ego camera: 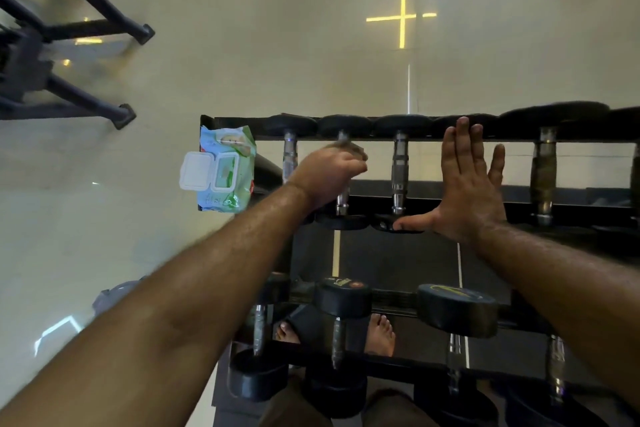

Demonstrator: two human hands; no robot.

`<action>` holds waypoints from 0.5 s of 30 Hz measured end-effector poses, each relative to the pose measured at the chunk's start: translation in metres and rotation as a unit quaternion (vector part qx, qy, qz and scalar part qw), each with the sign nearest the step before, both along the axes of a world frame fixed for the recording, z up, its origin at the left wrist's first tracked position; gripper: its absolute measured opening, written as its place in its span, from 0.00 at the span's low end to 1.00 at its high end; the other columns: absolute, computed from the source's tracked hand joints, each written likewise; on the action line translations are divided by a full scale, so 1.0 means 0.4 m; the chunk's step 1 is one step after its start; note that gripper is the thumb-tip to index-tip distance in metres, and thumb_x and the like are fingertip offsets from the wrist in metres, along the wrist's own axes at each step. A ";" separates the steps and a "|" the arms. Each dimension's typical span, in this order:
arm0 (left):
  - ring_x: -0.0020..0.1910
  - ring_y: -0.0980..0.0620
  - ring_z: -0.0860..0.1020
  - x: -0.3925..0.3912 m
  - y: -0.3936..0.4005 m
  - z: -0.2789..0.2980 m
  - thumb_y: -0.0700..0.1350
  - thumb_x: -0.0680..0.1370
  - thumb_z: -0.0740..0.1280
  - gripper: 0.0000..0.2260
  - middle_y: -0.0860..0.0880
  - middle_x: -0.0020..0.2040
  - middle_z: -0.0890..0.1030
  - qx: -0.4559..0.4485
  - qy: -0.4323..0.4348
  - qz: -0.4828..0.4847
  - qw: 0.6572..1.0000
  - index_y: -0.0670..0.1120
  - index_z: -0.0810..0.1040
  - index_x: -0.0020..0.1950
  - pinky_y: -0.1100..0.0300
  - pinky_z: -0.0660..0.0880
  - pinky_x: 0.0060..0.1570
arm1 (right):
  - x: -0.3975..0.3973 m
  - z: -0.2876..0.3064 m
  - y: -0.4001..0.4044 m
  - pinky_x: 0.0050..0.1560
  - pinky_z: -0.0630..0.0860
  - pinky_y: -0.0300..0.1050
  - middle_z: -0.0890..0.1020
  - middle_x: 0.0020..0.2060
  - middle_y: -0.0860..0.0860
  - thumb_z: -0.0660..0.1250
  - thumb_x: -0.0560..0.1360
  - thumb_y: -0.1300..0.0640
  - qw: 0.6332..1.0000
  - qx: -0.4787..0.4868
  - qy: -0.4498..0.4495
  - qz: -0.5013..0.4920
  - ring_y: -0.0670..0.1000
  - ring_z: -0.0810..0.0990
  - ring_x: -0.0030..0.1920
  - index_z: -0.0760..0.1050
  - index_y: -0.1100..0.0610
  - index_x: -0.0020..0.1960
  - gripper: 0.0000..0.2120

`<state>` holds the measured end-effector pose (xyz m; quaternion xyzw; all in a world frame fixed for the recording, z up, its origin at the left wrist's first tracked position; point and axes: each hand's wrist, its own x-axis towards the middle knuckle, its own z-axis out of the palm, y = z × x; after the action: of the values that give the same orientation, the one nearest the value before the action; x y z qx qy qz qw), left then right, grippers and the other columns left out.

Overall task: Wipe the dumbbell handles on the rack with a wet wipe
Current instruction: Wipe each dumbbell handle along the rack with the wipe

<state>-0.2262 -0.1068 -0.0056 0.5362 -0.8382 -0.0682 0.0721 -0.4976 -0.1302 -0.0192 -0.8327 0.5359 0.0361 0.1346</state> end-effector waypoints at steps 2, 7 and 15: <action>0.61 0.46 0.83 -0.026 0.018 -0.001 0.40 0.77 0.74 0.10 0.48 0.57 0.86 0.084 -0.030 -0.044 0.995 0.48 0.86 0.58 0.46 0.82 0.58 | 0.001 0.003 -0.001 0.82 0.41 0.74 0.31 0.85 0.56 0.53 0.50 0.07 1.000 0.002 -0.002 0.000 0.60 0.32 0.85 0.32 0.59 0.86 0.83; 0.54 0.58 0.82 -0.014 0.044 0.038 0.40 0.82 0.68 0.12 0.55 0.57 0.86 0.216 0.041 -0.028 0.975 0.54 0.85 0.60 0.54 0.80 0.60 | 0.000 -0.001 -0.003 0.82 0.42 0.74 0.32 0.85 0.56 0.56 0.50 0.07 1.000 0.008 -0.007 0.005 0.60 0.32 0.85 0.32 0.59 0.86 0.84; 0.53 0.43 0.85 -0.021 -0.022 0.048 0.34 0.76 0.71 0.11 0.46 0.52 0.87 0.067 -0.085 -0.013 0.994 0.45 0.86 0.55 0.47 0.83 0.50 | 0.002 -0.001 0.003 0.82 0.41 0.73 0.31 0.85 0.56 0.61 0.48 0.09 1.000 0.004 -0.007 -0.004 0.59 0.31 0.85 0.32 0.59 0.86 0.85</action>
<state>-0.2346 -0.1156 0.0136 0.5329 -0.8417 -0.0789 -0.0364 -0.4970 -0.1290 -0.0196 -0.8303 0.5381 0.0318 0.1413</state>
